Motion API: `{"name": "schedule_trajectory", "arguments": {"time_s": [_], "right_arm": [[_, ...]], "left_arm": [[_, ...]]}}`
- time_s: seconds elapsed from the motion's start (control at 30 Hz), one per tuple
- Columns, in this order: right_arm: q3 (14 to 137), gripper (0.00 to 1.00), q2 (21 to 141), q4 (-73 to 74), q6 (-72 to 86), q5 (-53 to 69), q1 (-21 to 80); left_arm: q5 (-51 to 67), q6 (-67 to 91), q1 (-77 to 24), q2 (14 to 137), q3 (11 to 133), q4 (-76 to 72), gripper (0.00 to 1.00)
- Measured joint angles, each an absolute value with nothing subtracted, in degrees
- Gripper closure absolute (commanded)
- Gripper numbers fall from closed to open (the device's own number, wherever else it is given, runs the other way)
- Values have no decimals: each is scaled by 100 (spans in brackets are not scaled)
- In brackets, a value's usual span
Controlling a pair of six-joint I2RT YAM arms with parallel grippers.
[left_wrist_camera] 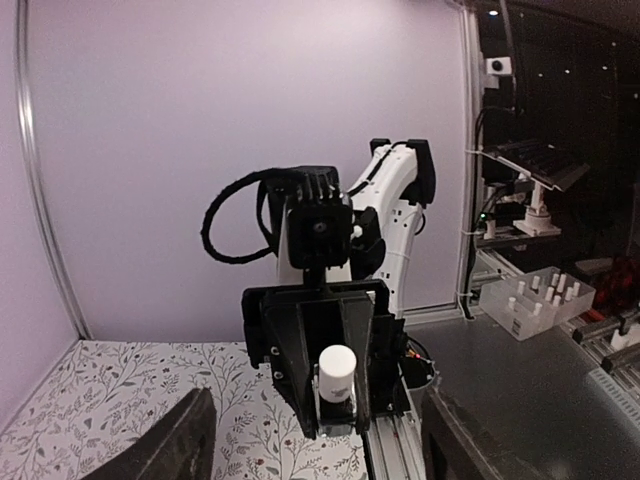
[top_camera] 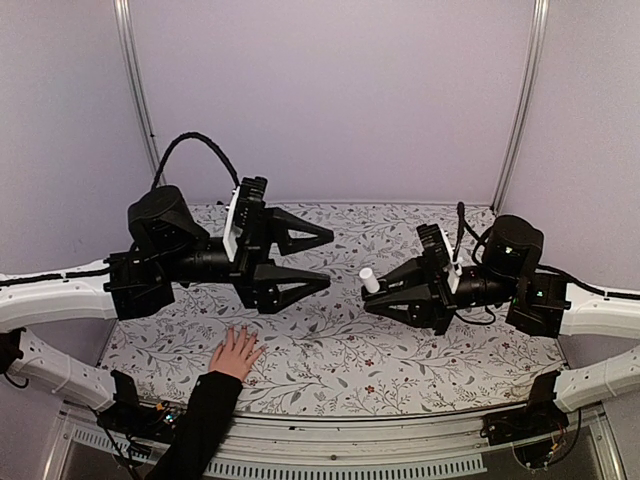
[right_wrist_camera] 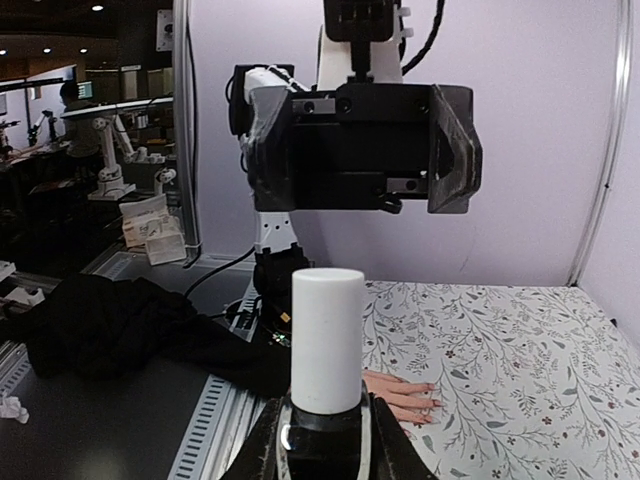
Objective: Paint the nails
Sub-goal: Pick up the nail polish bottle from the center of the board, then unscrew the nail polish bottle.
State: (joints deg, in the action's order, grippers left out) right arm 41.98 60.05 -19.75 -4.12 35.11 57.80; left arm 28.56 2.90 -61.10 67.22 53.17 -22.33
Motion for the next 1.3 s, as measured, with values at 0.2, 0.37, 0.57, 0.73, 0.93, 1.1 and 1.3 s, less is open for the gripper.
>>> {"name": "schedule_trajectory", "arguments": {"time_s": [0.2,0.37,0.57,0.73,0.93,1.1,1.3], "right_arm": [[4392,100,6403,-1981,-360,4515,5721],[4571,100,6598,-1994,-204,5009,5693],[4657,100,6659,-2025,-73,5374,5693],[4759,100,6757,-2075,51,5607,5693],[4764,100,6838,-2095,95,5771,5693],[4766,100,6877,-2150,196,5874,5693],[4803,100,6886,-2196,248,5931,5693]], "left_arm": [[3715,-3,-6246,7113,5459,-2482,57],[4021,-325,-6471,7260,5496,-2488,57],[4036,-517,-6604,7365,5559,-2596,56],[3876,-672,-6639,7502,5660,-2578,58],[3841,-803,-6661,7614,5784,-2532,69],[3988,-823,-6678,7708,5824,-2541,78],[4136,-749,-6687,7802,5828,-2571,93]]}}
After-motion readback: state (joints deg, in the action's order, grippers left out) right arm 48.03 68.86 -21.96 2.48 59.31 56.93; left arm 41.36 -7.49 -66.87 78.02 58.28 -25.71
